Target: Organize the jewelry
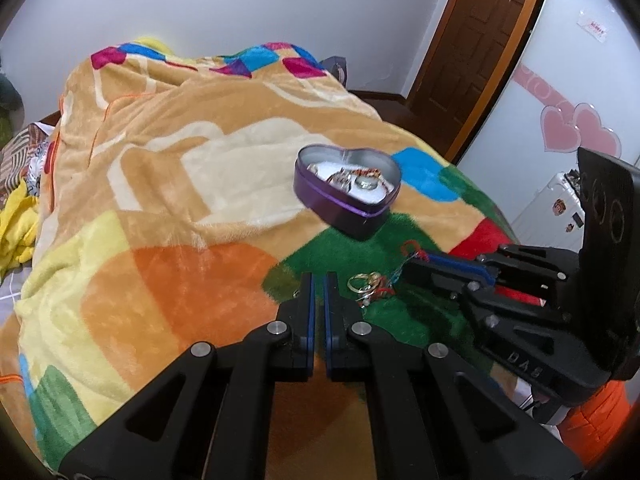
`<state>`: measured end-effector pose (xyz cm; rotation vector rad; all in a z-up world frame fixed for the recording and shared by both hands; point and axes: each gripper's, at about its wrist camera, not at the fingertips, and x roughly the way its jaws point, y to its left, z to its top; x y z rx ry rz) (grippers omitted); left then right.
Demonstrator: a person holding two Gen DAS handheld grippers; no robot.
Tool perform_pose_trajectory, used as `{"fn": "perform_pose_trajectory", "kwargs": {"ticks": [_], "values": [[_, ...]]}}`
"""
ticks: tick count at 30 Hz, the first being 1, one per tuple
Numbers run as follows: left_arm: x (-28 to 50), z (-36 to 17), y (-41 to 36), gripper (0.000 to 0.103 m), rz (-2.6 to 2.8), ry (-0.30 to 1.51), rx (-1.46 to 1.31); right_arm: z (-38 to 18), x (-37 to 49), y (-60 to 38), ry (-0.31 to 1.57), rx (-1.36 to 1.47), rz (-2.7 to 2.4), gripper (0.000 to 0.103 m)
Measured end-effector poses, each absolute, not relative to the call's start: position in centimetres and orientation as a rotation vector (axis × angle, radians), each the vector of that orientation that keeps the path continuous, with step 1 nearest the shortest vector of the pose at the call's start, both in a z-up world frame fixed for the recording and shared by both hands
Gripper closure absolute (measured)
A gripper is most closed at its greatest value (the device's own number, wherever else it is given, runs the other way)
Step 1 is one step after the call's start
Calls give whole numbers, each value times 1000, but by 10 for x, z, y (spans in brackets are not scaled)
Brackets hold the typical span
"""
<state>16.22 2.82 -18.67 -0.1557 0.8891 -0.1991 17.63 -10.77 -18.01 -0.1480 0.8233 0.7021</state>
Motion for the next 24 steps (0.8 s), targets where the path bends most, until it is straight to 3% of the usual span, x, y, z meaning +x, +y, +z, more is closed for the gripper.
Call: {"fn": "perform_pose_trajectory", "kwargs": {"ticks": [21, 24], "values": [[182, -142, 30, 101, -201, 781, -118, -120, 193, -126, 623, -67, 644, 97], [184, -160, 28, 92, -193, 836, -97, -121, 195, -125, 620, -60, 649, 97]]}}
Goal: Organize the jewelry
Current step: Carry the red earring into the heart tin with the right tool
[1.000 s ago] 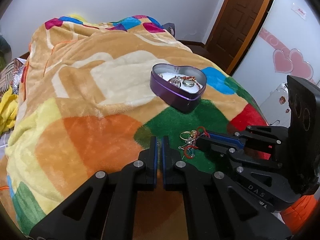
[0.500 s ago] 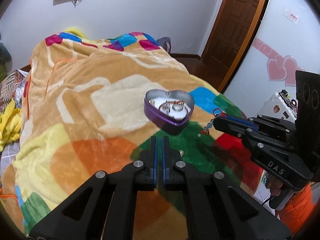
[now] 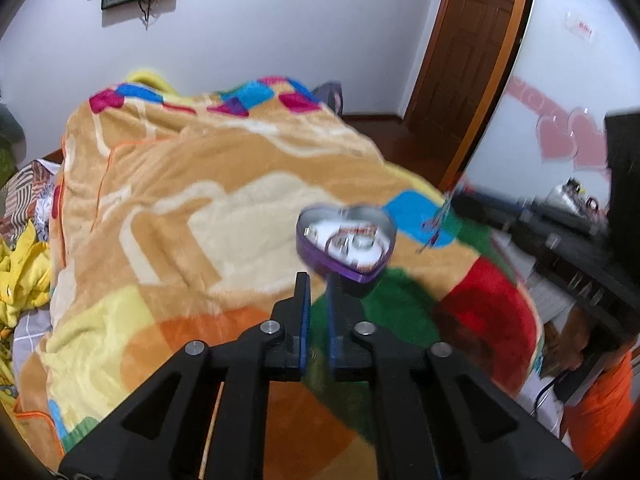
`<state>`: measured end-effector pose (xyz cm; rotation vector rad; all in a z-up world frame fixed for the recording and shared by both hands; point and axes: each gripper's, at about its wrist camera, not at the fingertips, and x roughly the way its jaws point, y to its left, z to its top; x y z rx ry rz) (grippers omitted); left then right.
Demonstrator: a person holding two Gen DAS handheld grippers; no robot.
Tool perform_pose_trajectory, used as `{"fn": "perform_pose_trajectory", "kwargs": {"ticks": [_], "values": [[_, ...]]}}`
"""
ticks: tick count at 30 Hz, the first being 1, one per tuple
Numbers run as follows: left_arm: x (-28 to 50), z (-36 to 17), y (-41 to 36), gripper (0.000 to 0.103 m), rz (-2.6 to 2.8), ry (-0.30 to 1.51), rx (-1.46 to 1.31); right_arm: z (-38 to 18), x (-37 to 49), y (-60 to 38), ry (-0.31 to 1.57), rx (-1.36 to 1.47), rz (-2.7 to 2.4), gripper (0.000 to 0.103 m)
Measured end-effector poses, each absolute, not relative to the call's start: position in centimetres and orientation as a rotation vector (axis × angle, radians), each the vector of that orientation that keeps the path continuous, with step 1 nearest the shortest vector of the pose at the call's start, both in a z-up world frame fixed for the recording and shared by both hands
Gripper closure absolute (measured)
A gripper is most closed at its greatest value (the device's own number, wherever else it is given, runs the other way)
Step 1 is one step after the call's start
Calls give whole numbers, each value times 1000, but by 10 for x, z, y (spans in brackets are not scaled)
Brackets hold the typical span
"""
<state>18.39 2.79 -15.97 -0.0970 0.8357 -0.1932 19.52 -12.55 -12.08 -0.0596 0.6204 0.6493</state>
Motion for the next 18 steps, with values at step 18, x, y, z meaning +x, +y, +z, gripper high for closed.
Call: {"fn": "perform_pose_trajectory", "kwargs": {"ticks": [18], "values": [[183, -229, 9, 83, -168, 1009, 1, -133, 201, -132, 654, -51, 652, 97]]}}
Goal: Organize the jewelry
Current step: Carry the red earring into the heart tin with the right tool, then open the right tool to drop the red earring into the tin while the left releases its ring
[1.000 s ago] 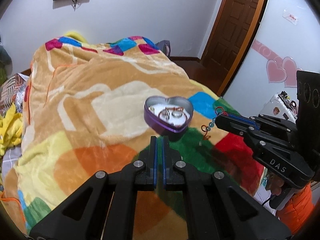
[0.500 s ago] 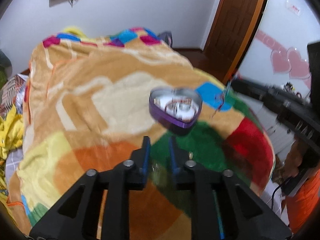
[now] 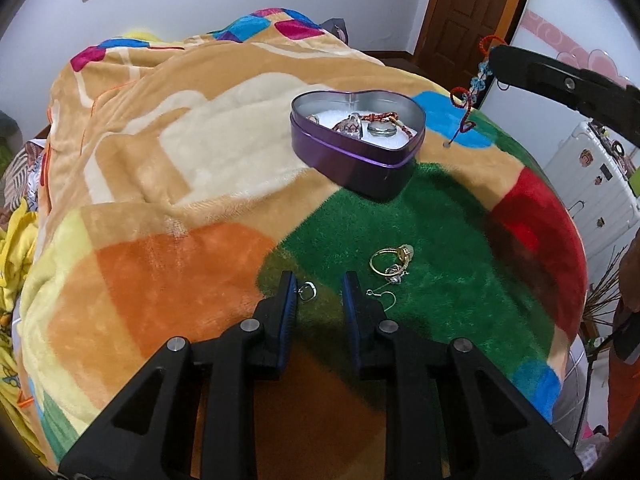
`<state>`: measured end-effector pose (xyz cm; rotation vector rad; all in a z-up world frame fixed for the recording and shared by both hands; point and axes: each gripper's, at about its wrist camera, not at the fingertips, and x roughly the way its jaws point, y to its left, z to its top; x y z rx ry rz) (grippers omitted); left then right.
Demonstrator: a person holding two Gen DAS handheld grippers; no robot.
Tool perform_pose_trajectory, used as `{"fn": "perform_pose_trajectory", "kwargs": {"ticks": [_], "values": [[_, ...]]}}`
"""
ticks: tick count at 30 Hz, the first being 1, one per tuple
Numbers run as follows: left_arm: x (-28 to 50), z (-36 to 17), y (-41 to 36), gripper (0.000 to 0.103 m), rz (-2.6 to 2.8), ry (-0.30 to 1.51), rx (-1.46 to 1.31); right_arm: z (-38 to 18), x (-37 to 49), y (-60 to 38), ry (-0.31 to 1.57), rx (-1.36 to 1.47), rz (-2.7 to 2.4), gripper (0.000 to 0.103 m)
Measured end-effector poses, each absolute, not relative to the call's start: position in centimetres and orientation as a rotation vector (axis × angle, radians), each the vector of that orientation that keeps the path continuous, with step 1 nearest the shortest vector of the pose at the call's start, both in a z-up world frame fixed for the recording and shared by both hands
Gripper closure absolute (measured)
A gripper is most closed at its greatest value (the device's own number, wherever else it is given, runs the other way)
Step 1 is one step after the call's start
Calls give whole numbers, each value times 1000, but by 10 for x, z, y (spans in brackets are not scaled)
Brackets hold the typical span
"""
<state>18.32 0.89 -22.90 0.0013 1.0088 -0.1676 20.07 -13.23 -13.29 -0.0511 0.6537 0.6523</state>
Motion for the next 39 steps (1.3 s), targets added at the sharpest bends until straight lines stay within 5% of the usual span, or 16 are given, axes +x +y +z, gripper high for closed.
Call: {"fn": "perform_pose_trajectory", "kwargs": {"ticks": [4, 26, 39], "values": [[183, -229, 11, 94, -147, 998, 14, -132, 202, -134, 651, -48, 653, 97], [217, -162, 13, 94, -176, 810, -43, -122, 222, -127, 628, -37, 655, 97], [256, -169, 13, 94, -193, 827, -101, -144, 254, -110, 698, -90, 650, 97]]}}
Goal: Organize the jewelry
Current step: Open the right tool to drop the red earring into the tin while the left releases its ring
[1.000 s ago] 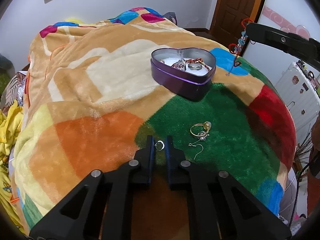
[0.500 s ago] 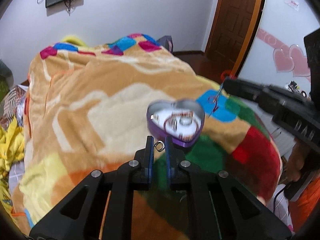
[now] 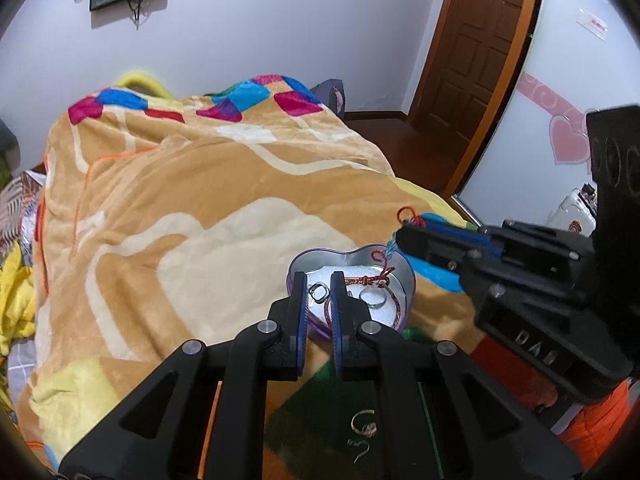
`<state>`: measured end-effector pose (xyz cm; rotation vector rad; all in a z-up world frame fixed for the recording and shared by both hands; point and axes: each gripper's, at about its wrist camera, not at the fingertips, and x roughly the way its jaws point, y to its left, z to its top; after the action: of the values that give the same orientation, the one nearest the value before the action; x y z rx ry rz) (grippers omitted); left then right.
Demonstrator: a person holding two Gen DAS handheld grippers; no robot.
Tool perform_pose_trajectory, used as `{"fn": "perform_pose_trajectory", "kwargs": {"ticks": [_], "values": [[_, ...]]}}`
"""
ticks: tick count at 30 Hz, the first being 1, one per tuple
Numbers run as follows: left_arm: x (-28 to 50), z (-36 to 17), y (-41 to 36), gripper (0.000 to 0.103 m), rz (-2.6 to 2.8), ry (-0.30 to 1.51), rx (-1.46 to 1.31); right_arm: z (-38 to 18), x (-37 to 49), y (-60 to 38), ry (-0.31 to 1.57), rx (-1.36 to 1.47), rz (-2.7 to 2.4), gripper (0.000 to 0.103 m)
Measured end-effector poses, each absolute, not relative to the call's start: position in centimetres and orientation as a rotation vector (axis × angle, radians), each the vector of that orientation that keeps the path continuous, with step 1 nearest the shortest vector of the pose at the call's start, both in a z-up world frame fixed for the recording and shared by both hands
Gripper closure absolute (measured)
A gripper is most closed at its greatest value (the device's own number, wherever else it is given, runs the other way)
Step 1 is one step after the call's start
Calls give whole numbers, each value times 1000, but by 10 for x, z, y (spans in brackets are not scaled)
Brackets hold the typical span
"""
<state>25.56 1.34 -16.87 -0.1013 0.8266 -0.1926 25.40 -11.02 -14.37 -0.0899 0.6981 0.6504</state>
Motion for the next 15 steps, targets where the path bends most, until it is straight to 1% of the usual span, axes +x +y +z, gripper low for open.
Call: {"fn": "perform_pose_trajectory", "kwargs": {"ticks": [7, 15], "values": [[272, -187, 12, 94, -215, 877, -135, -167, 269, -112, 786, -103, 632, 97], [279, -191, 8, 94, -226, 895, -132, -174, 273, -115, 829, -110, 626, 97]]}}
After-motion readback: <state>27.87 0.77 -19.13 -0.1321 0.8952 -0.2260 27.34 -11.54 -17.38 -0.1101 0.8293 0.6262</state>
